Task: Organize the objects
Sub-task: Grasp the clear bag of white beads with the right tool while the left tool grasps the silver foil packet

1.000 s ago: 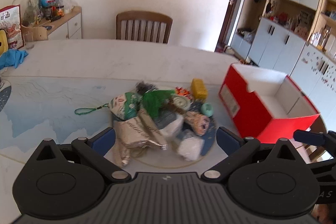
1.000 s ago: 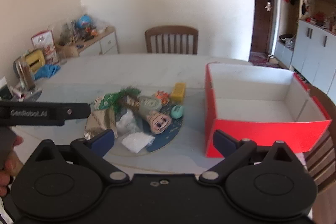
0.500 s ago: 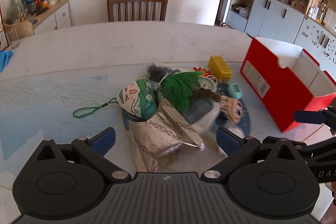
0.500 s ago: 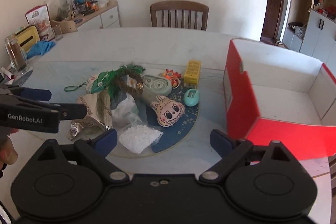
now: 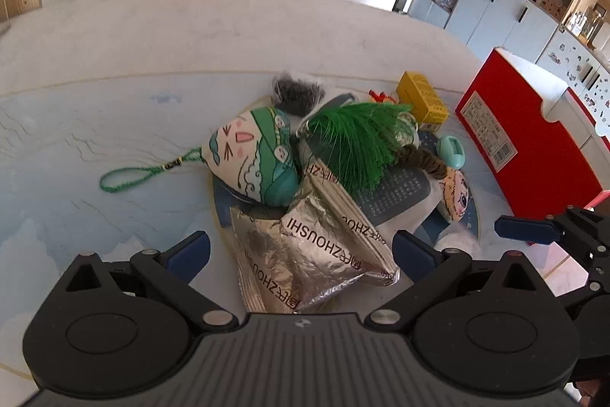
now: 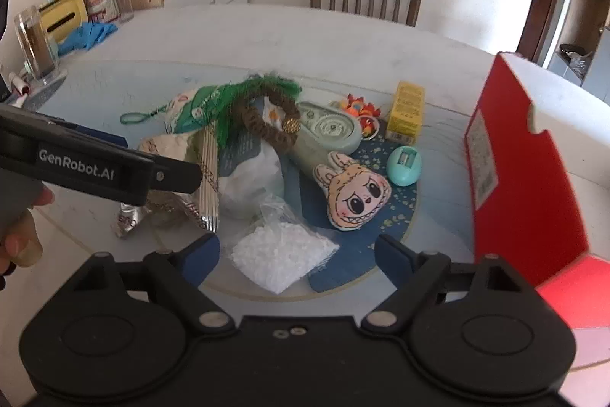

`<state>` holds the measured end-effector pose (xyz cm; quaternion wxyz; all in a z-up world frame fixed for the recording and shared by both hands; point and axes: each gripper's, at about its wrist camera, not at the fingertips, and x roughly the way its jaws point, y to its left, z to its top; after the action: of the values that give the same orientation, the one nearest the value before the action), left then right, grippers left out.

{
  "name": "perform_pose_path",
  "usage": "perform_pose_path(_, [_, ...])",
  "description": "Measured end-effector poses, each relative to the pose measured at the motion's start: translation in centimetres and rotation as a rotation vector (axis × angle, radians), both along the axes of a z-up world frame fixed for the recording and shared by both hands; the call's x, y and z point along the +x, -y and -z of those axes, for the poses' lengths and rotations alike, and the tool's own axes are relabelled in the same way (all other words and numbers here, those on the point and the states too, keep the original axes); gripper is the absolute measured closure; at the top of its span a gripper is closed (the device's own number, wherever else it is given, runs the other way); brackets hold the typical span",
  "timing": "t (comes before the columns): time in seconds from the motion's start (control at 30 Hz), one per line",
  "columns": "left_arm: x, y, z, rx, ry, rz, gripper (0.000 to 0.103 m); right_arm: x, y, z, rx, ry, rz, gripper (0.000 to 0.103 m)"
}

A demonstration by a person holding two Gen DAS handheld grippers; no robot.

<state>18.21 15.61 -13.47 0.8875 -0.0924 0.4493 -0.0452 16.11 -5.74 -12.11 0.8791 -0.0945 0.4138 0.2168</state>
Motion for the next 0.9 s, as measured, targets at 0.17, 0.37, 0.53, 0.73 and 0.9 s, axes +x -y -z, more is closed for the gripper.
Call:
perform_pose_path(0.17, [0.6, -0.1, 0.8, -0.027, -0.034, 0.025, 0.008, 1.0, -0.5, 0.6, 0.004, -0.024, -0.008, 0.016])
perform_pose_path(0.37, [0.5, -0.1, 1.0, -0.039, -0.028, 0.049, 0.021, 1.3, -0.9, 1.2, -0.014, -0.05, -0.026, 0.026])
perform_pose_path(0.53, [0.2, -0.2, 0.9, -0.045, -0.013, 0.062, 0.029, 1.1, -1.0, 1.2, -0.033, -0.047, -0.04, 0.038])
perform_pose_path(0.73, [-0.5, -0.3, 0.6, -0.042, 0.008, 0.075, 0.042, 0.6, -0.8, 0.9, -0.04, -0.04, -0.044, 0.055])
perform_pose_path(0.9, [-1.2, -0.4, 0.2, -0.056, 0.02, 0.07, 0.046, 0.4, -0.6, 0.4, -0.029, -0.055, -0.029, 0.068])
